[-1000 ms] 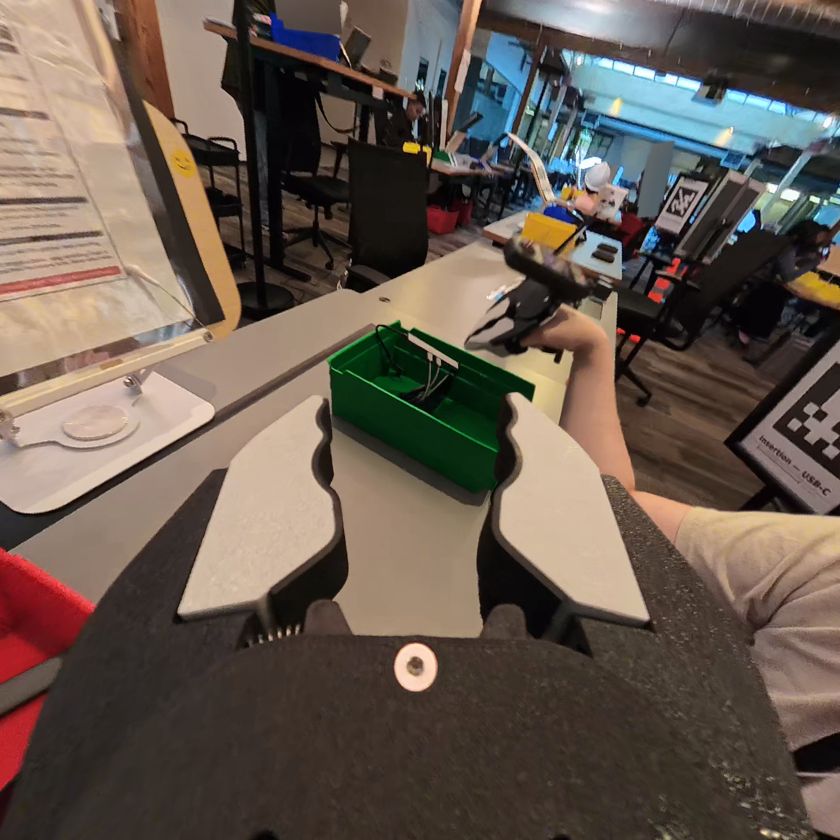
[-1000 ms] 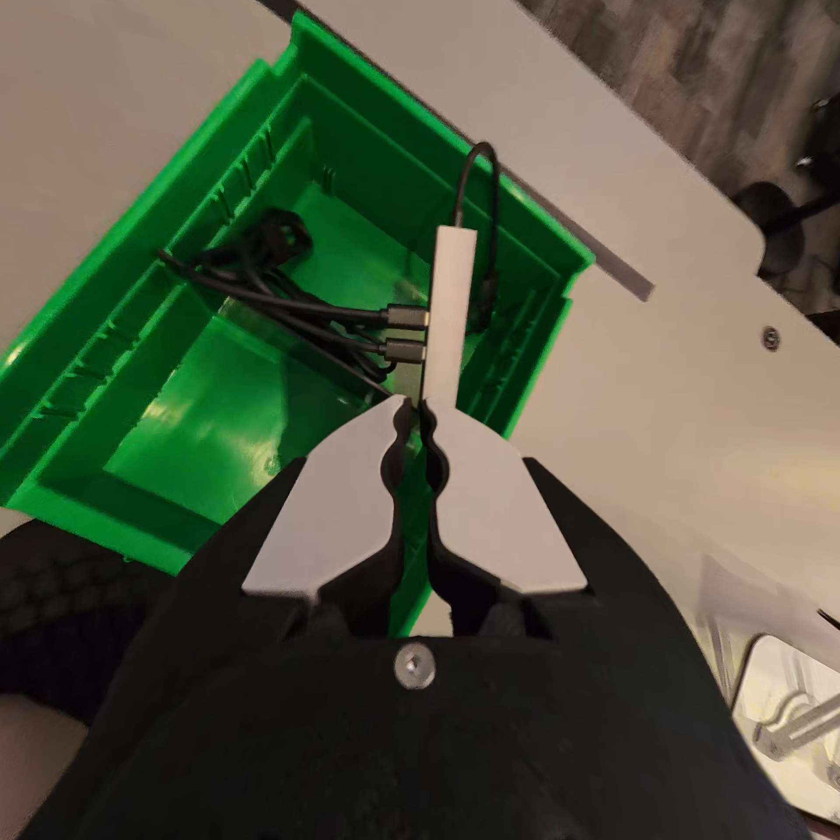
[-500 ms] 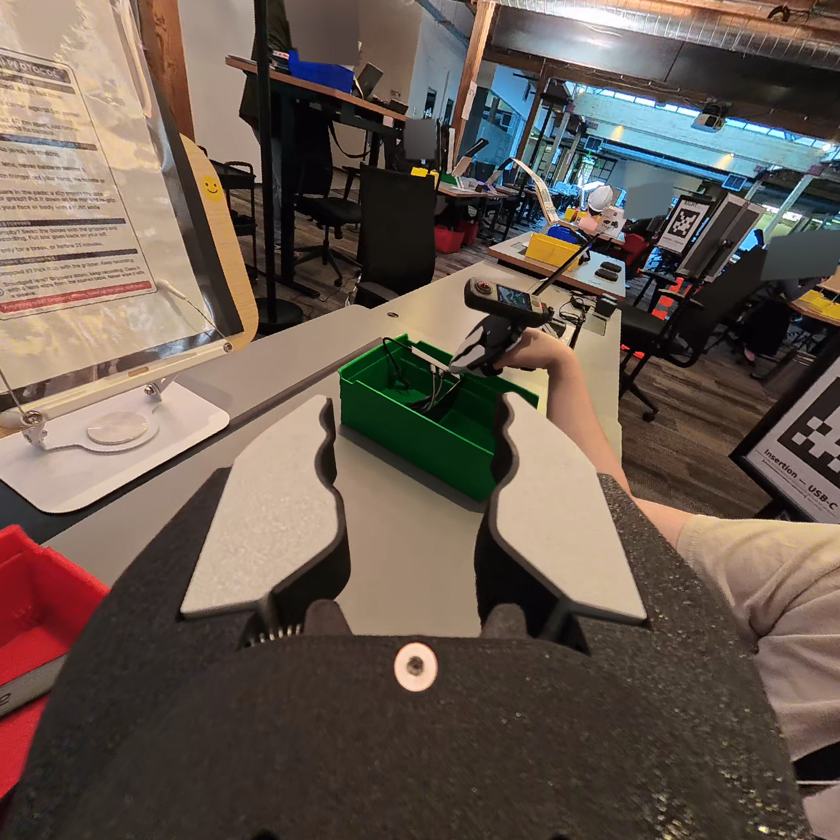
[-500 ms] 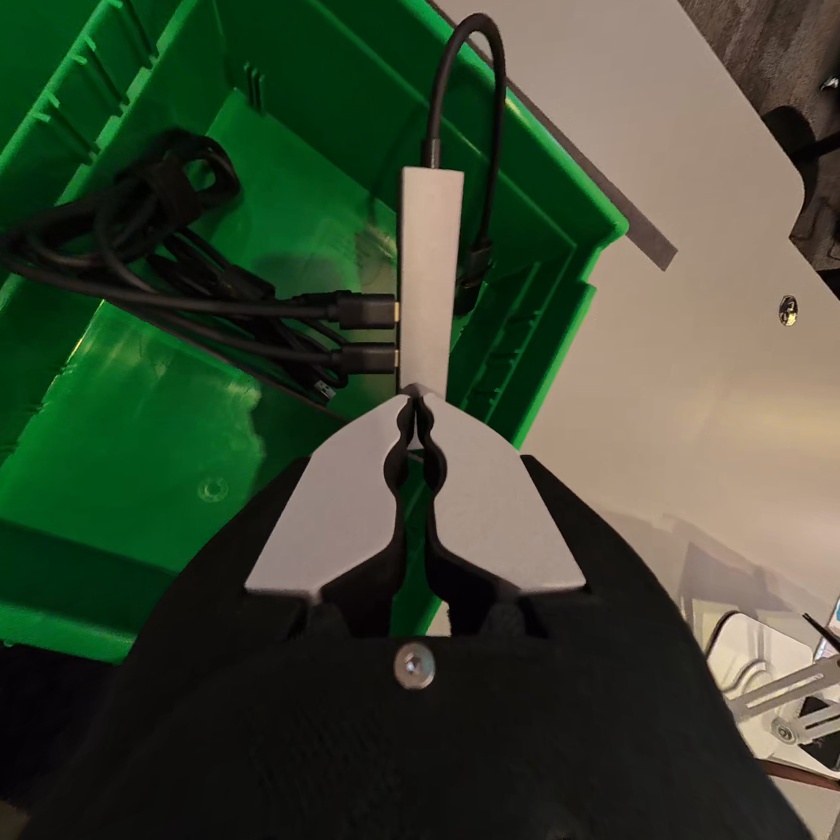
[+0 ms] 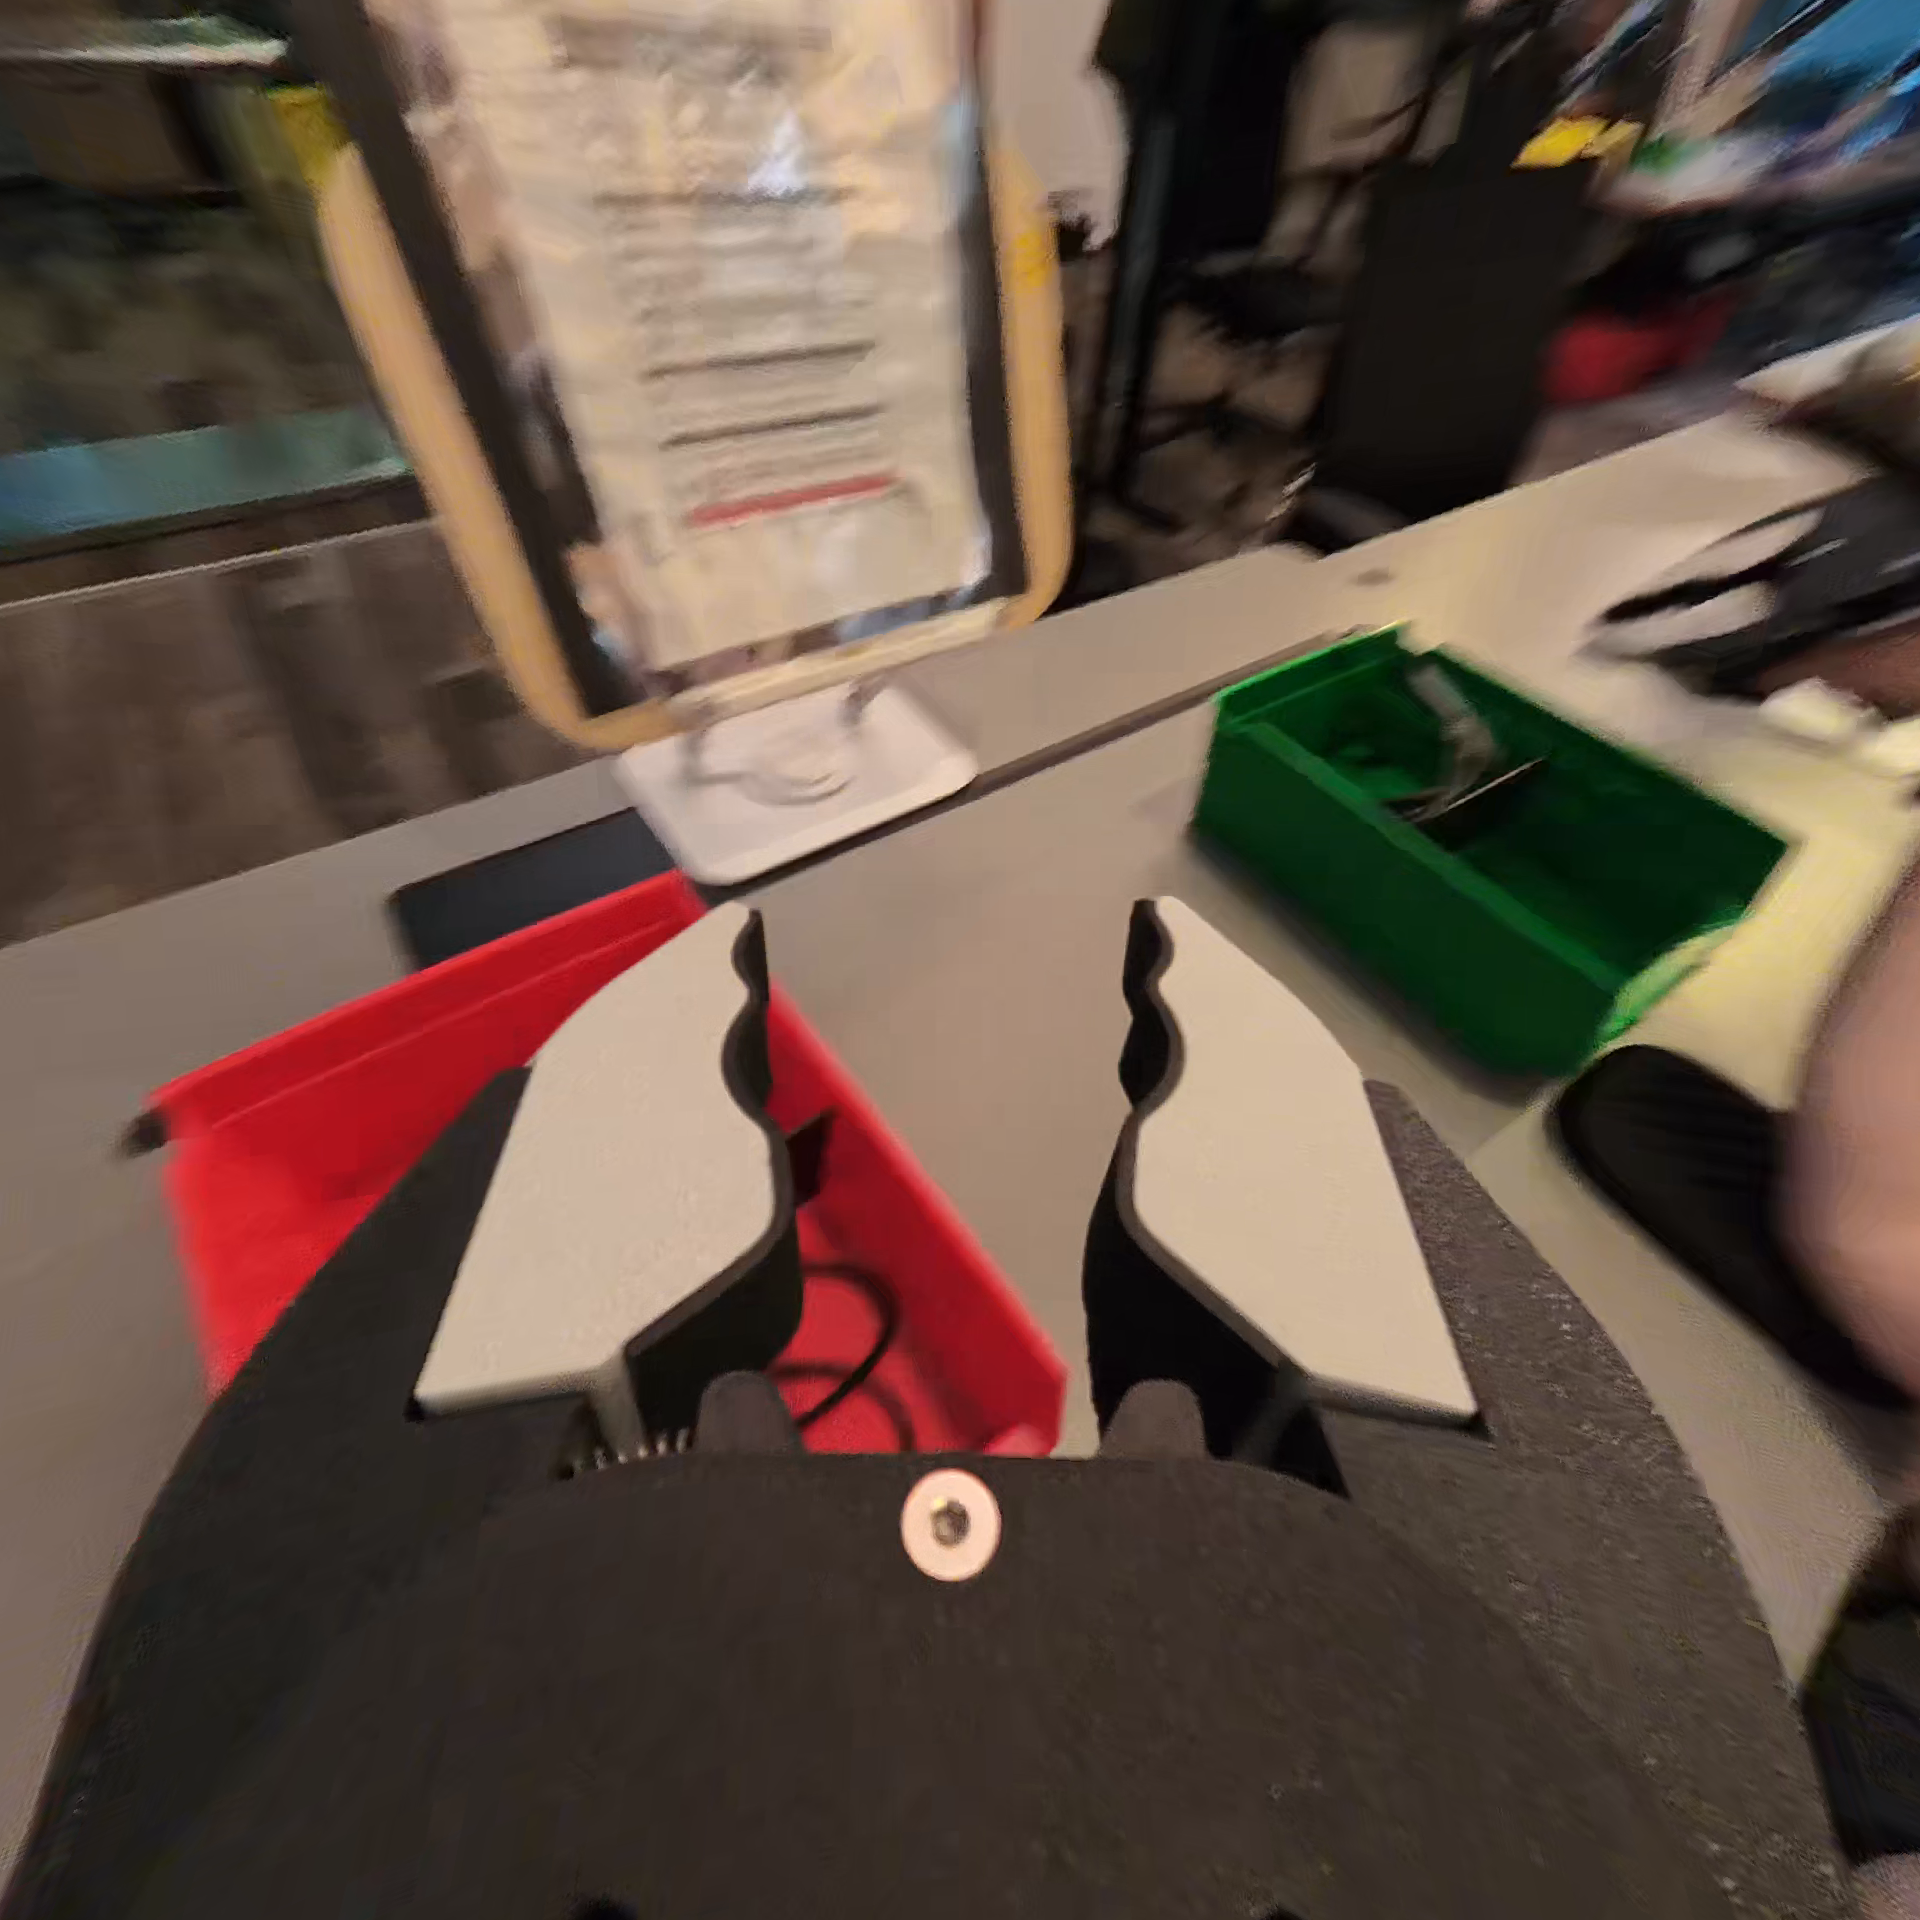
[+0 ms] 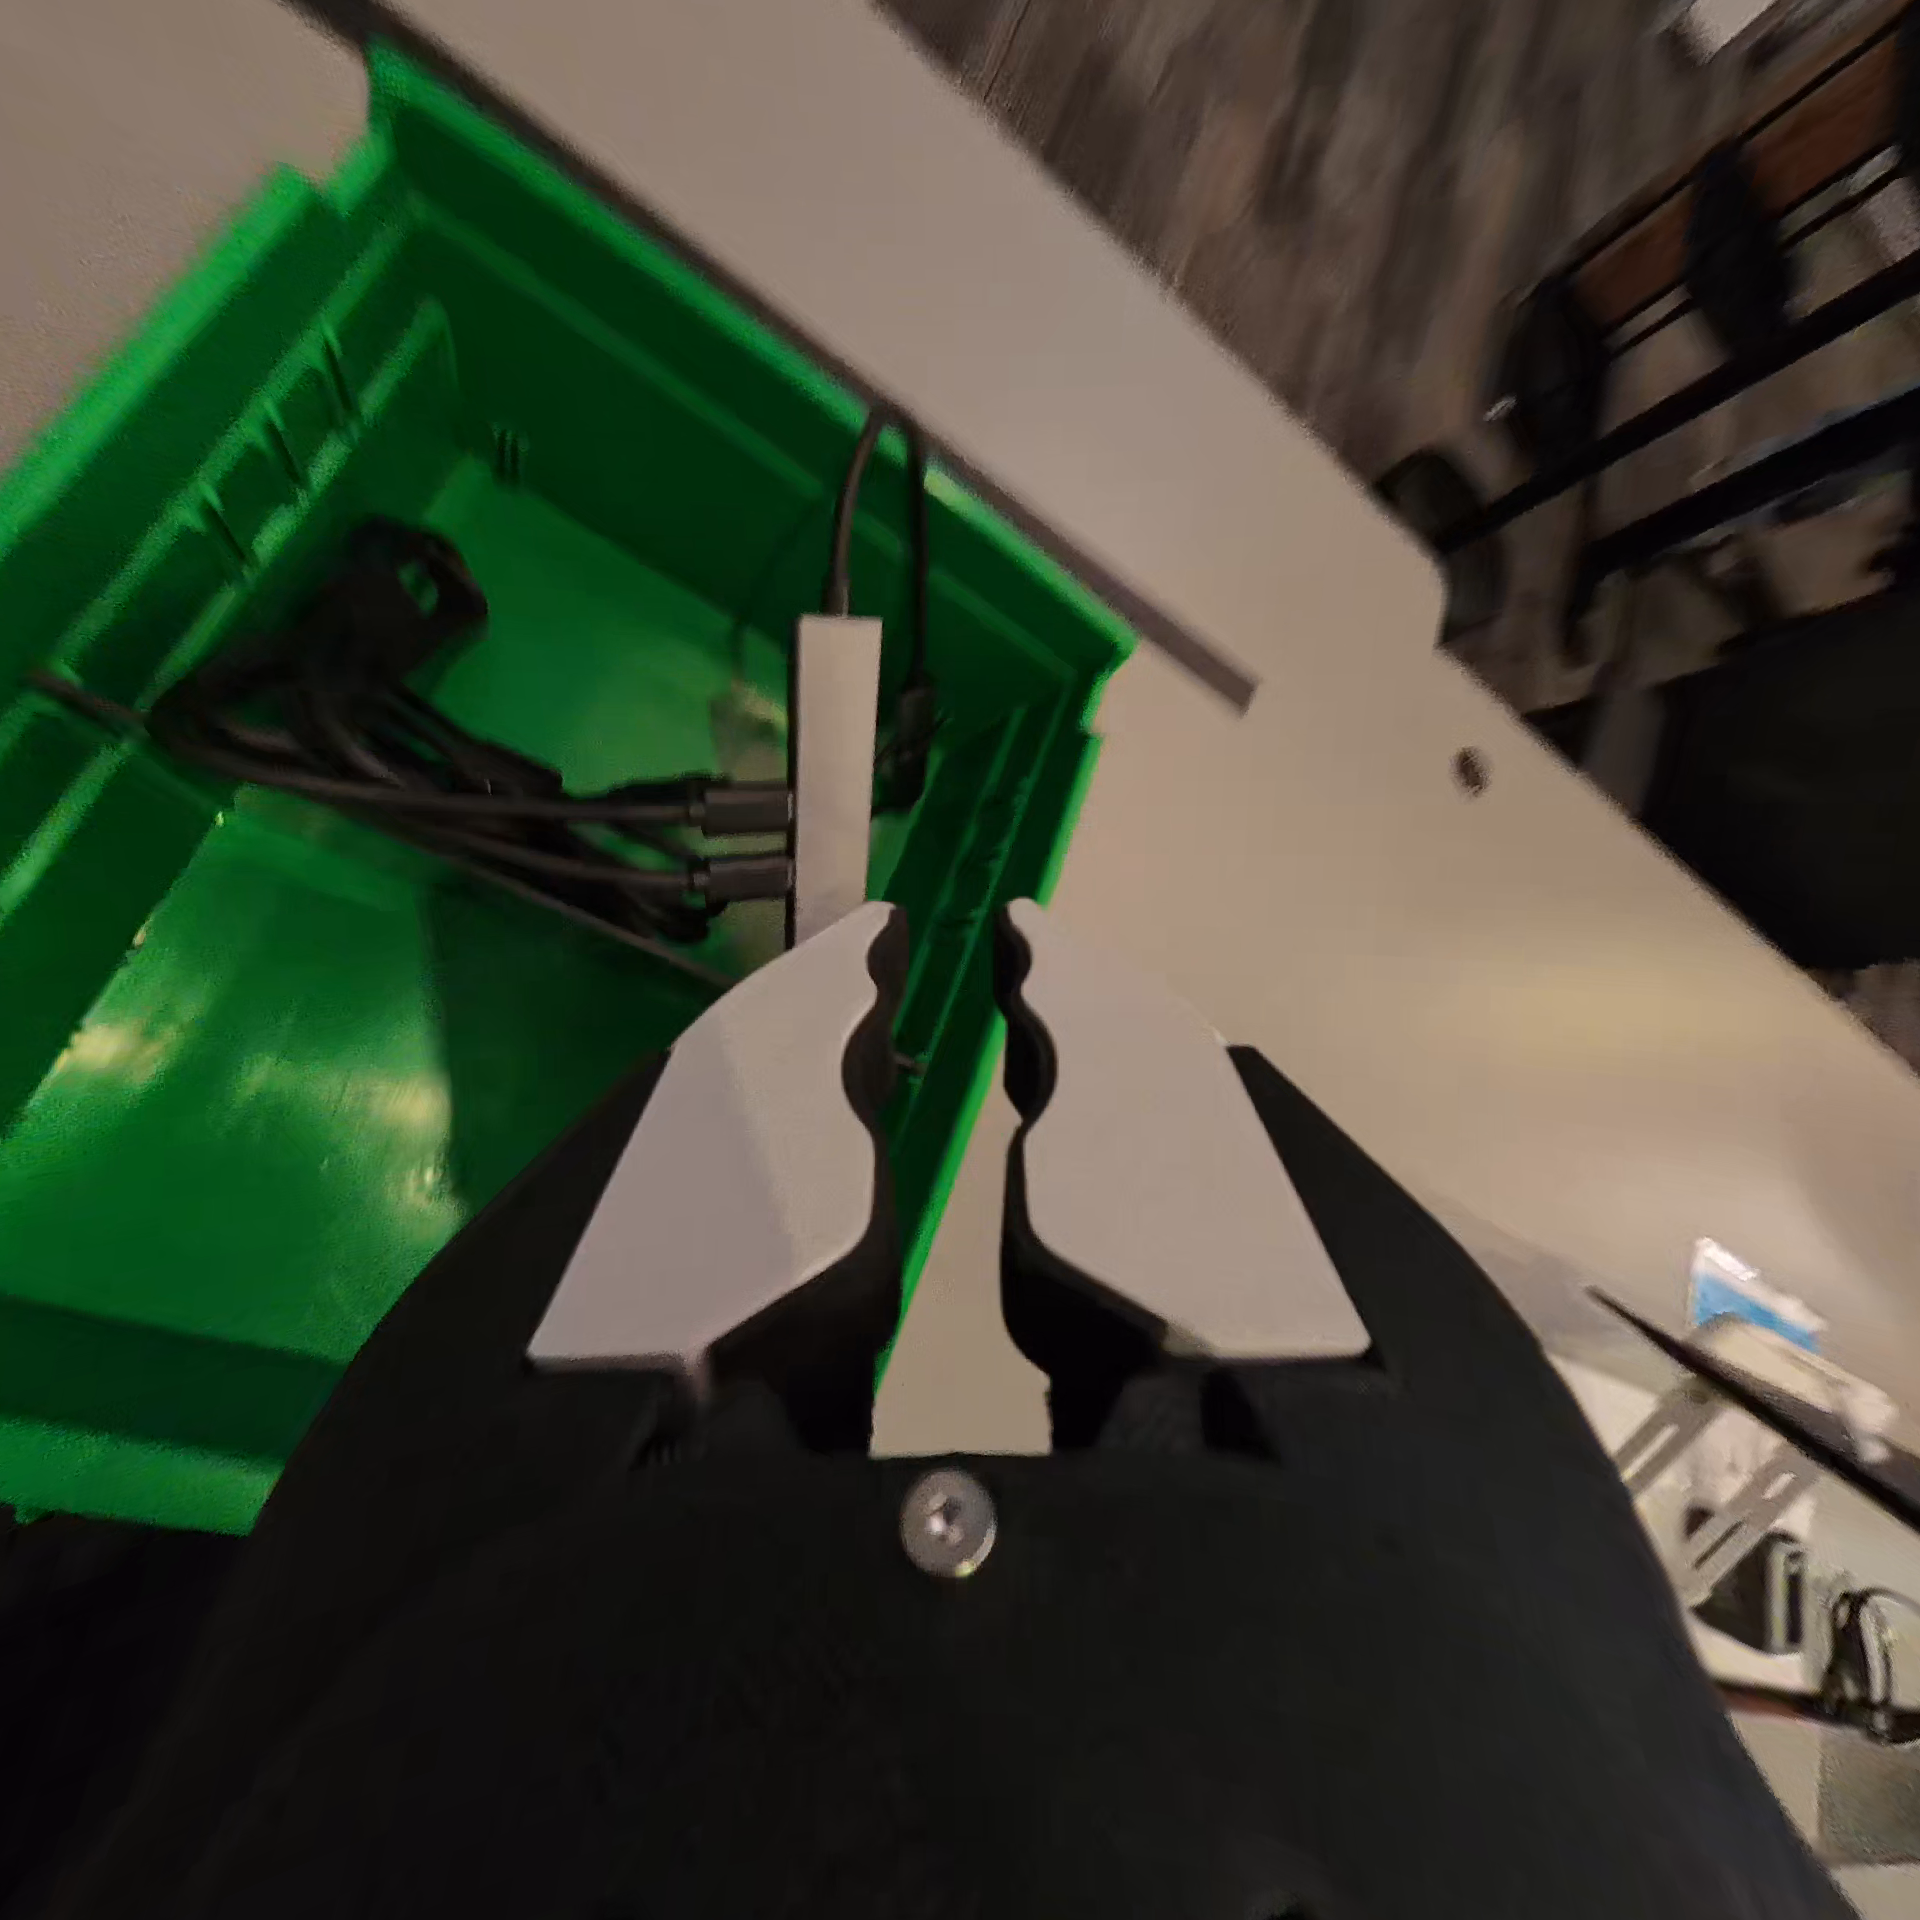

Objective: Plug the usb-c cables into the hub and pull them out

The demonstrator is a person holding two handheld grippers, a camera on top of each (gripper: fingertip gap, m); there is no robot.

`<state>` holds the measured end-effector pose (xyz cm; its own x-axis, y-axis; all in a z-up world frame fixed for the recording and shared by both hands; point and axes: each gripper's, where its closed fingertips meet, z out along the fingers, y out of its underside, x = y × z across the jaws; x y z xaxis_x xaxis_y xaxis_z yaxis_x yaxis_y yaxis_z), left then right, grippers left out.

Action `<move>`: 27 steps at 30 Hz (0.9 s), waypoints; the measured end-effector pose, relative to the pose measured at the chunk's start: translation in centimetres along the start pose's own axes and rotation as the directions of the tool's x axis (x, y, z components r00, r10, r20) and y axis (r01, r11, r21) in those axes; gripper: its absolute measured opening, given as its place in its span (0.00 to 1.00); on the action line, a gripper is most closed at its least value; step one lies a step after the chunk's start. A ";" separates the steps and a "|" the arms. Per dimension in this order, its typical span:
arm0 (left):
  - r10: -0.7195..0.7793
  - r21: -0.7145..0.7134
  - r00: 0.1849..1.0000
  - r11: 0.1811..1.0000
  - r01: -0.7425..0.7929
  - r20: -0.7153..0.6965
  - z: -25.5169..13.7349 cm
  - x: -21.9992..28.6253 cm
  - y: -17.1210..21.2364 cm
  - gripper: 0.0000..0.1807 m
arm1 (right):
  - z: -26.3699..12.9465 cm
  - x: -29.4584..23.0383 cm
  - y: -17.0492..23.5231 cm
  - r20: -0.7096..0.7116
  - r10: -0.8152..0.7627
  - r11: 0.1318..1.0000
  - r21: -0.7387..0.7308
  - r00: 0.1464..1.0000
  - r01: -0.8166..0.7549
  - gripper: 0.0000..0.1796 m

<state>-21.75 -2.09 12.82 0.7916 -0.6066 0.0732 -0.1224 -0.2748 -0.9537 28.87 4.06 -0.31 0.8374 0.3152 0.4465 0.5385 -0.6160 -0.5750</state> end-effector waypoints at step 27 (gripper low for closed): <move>0.004 -0.911 0.997 0.406 -0.069 -0.074 1.4 -8.2 24.6 0.16 | -0.8 -1.7 -2.2 -0.023 -0.160 0.986 0.048 0.987 0.161 0.14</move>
<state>-30.46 -2.87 -11.69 0.7444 -0.6614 0.0914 -0.6502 -0.7492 -0.1265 26.18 4.34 0.75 0.7383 0.3932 0.5480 0.6699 -0.5217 -0.5283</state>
